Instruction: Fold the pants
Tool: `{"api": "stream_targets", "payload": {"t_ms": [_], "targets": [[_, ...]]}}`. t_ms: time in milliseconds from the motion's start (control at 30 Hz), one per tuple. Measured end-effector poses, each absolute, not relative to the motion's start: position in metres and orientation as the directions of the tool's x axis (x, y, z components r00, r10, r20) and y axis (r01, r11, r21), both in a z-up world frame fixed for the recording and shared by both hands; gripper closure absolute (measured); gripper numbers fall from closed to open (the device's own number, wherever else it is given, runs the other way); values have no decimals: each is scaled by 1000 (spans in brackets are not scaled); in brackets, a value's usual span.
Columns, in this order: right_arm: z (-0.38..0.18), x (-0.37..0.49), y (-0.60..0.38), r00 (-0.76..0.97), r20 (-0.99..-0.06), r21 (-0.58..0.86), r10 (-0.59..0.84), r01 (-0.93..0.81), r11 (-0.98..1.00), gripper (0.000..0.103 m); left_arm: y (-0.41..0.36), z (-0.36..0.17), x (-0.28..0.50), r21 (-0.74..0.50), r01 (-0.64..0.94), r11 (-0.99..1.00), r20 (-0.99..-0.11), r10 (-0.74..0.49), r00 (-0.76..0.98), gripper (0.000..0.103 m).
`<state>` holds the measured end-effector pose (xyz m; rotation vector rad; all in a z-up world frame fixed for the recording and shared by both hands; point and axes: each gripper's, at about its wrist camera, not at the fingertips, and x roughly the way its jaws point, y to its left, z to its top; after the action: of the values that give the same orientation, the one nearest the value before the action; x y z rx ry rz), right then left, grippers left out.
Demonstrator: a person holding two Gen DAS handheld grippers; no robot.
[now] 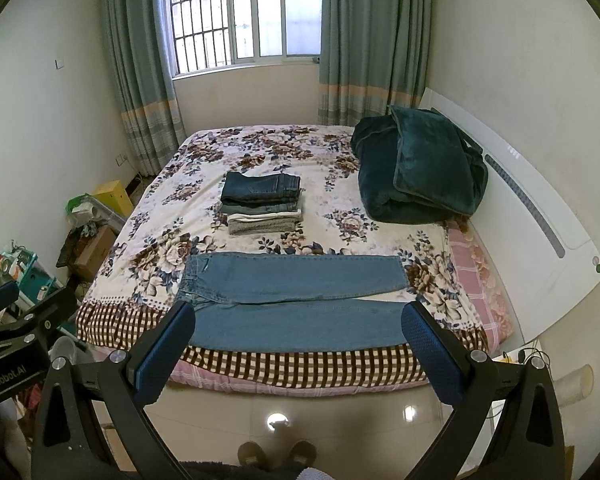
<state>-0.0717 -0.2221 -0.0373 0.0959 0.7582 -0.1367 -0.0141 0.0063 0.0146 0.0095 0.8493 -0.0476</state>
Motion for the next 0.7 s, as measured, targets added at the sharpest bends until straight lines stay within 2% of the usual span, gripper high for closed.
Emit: {"api": "stream_targets", "payload": {"t_ms": [700], "targets": [[-20,-63,-228,717,-692,33,-81,145,989,0,5,15,-15,-12,44,999,-751,-39,659,0]]}}
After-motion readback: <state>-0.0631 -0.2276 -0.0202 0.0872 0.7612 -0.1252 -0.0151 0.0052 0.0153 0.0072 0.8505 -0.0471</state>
